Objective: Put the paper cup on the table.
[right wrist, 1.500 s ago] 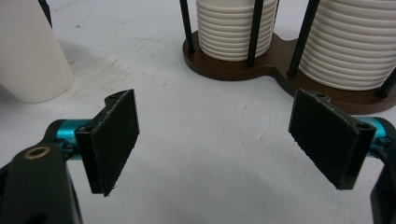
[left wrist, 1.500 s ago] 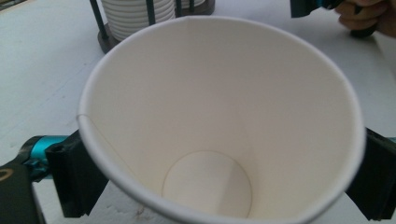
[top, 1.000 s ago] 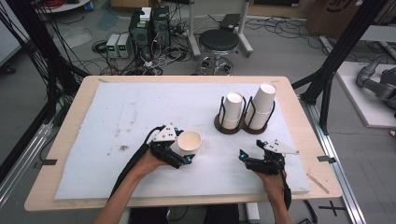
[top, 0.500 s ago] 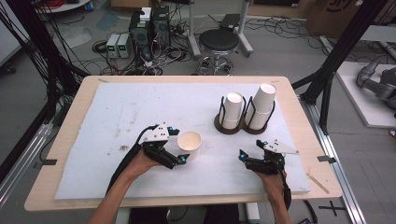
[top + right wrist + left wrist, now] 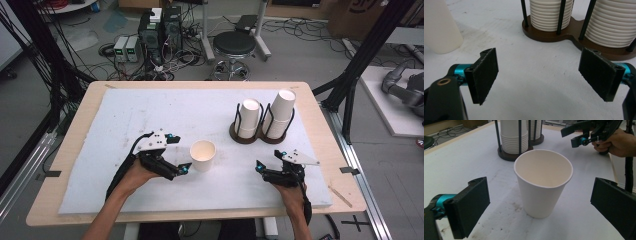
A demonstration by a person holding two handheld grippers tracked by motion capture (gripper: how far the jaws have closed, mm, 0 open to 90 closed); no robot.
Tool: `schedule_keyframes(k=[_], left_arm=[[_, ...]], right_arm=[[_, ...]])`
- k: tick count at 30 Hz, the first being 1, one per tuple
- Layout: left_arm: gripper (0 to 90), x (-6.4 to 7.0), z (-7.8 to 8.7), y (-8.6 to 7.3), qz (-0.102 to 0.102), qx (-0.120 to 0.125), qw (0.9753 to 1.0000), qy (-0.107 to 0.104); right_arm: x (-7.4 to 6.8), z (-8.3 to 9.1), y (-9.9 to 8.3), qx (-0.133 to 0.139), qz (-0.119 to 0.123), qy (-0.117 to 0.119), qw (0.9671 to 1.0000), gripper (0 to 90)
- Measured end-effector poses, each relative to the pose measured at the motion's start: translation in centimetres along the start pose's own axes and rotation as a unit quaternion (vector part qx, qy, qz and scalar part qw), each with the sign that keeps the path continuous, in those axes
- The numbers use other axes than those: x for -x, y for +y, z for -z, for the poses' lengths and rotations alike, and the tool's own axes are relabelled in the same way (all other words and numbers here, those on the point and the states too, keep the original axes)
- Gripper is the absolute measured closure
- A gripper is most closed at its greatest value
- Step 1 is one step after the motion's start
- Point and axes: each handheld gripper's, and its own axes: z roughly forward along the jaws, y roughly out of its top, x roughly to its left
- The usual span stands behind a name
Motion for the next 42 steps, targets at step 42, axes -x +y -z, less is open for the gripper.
schedule_keyframes(k=[42], left_arm=[[2.1, -1.1, 8.4, -7.1, 0.059, 0.025, 0.9942, 0.087]], right_arm=[[-0.1, 0.0, 0.0, 0.0, -0.001, -0.002, 1.0, 16.5]])
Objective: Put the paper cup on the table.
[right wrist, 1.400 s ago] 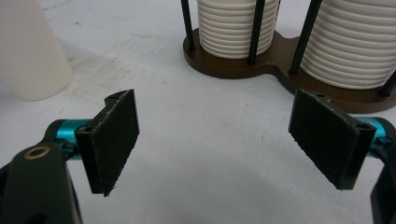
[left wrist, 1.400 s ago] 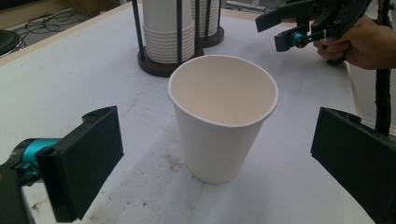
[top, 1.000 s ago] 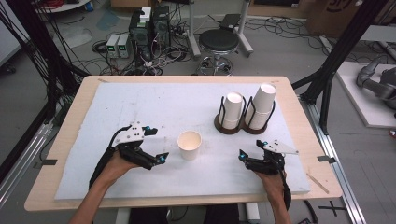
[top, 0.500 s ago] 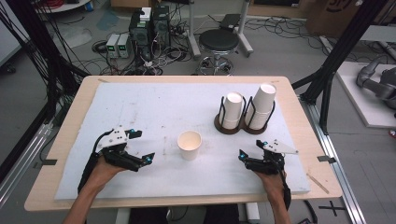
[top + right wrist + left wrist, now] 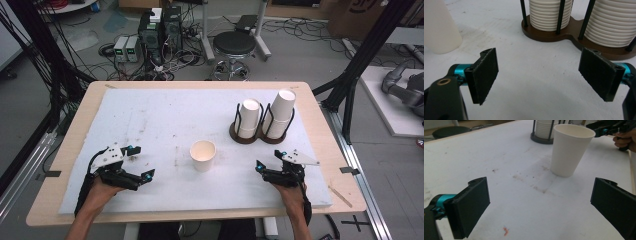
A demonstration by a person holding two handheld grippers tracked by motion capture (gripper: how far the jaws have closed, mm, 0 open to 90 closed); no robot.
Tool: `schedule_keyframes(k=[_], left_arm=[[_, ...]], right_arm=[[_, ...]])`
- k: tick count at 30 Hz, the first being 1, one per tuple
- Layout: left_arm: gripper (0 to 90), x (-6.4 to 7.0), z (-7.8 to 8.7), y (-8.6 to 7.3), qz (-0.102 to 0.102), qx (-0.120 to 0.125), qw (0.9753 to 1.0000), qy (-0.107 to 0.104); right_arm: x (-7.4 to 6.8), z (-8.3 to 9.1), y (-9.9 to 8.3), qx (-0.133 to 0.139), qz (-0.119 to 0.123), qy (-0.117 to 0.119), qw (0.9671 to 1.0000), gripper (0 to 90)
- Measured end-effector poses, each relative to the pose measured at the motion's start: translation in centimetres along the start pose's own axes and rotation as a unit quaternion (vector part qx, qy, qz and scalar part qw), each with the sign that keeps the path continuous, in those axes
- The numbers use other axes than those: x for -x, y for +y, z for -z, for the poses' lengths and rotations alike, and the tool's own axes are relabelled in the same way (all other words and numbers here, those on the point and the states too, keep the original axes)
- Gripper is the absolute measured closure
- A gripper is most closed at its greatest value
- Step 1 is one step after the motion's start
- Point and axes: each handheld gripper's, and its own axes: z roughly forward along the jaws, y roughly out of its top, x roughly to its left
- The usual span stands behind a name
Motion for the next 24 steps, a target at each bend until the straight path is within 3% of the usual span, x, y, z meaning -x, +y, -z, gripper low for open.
schedule_keyframes(k=[6, 24], left_arm=[[2.1, -0.3, 0.8, -1.3, 0.012, 0.004, 0.9998, 0.015], [2.0, -0.6, 1.3, -1.6, 0.017, 0.024, 0.9988, 0.038]], right_arm=[[-0.1, 0.0, 0.0, -0.001, -0.002, -0.002, 1.0, 16.5], [-0.1, 0.1, -0.1, 0.006, 0.005, -0.002, 1.0, 16.5]])
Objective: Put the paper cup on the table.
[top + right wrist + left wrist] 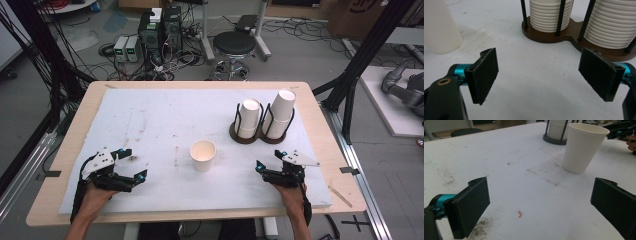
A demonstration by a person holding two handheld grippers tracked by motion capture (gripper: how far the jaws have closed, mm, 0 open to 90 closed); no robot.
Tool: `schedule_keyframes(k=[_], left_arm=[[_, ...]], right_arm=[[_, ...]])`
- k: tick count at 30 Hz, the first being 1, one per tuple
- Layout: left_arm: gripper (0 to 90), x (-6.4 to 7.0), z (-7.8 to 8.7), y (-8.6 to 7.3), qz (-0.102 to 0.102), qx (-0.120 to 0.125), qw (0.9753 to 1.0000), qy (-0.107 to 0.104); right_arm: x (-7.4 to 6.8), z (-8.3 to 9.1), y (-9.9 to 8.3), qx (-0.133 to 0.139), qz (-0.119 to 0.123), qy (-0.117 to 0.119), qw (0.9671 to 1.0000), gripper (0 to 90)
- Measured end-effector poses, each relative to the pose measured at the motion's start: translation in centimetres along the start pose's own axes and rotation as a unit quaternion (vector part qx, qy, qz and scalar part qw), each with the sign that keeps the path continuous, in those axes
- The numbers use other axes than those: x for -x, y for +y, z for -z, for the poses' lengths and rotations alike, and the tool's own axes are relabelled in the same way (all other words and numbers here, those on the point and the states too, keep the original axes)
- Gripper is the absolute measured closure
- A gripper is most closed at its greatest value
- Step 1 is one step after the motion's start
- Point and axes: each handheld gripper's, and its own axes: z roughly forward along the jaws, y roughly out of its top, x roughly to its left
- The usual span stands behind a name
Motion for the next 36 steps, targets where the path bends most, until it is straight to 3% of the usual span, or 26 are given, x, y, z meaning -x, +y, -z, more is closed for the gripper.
schedule_keyframes(k=[20, 22, 26, 36], left_arm=[[2.1, -0.29, 0.12, -0.58, 0.018, 0.015, 0.9997, 0.009], [2.1, -0.32, 0.16, -0.6, 0.019, 0.017, 0.9996, 0.008], [2.1, -0.3, 0.15, -0.61, 0.02, 0.018, 0.9996, 0.009], [2.1, -0.34, 0.15, -0.61, 0.021, 0.017, 0.9996, 0.006]], right_arm=[[-0.15, 0.2, -0.14, 0.009, 0.006, 0.005, 0.9999, 16.6], [-0.18, 0.26, -0.17, 0.013, 0.012, 0.01, 0.9998, 21.3], [-0.2, 0.36, -0.24, 0.019, 0.02, 0.019, 0.9994, 22.0], [-0.16, 0.36, -0.22, 0.019, 0.015, 0.016, 0.9996, 21.2]])
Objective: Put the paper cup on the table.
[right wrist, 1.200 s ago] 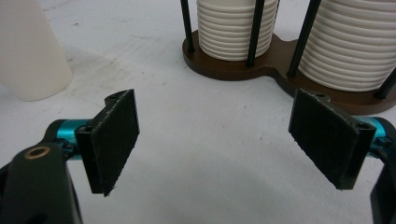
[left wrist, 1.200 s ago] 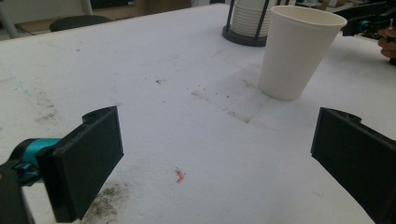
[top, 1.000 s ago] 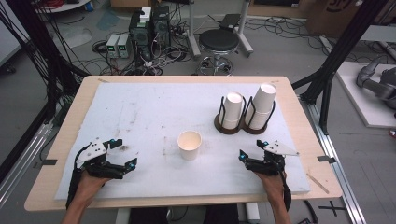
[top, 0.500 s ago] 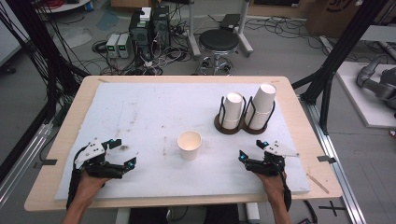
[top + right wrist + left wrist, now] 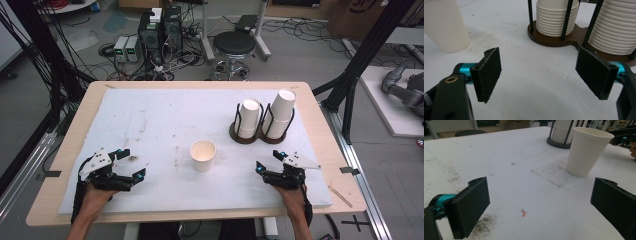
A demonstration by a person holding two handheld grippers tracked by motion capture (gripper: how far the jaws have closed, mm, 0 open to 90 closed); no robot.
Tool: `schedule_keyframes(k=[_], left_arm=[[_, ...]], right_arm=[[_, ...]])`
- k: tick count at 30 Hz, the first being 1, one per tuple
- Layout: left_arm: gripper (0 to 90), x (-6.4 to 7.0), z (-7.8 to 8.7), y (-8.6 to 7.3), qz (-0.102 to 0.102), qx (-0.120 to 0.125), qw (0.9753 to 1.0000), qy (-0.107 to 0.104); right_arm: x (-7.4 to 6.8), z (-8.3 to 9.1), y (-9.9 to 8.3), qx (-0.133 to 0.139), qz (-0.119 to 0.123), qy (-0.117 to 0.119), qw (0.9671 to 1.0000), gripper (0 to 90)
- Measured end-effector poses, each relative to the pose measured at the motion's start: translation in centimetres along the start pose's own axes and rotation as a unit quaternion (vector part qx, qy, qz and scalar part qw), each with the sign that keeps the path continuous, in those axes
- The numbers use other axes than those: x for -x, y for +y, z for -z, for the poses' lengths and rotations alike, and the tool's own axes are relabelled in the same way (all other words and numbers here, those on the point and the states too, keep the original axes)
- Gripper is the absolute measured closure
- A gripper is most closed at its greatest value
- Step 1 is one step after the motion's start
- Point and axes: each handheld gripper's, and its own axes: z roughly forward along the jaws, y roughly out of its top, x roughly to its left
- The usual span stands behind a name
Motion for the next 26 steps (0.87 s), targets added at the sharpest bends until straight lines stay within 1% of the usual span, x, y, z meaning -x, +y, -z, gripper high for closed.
schedule_keyframes(k=[20, 21, 26], left_arm=[[2.1, 0.06, -0.05, 0.0, -0.004, -0.003, 1.0, -0.001], [2.1, 0.05, -0.05, 0.01, -0.004, -0.004, 1.0, -0.001], [2.1, 0.06, -0.05, 0.01, -0.004, -0.003, 1.0, -0.001]], right_arm=[[0.01, -0.04, 0.01, -0.003, 0.001, 0.003, 1.0, 19.4], [0.02, -0.07, 0.02, -0.003, 0.001, -0.001, 1.0, 19.4], [0.03, -0.27, 0.13, -0.016, -0.004, -0.007, 0.9998, 19.4]])
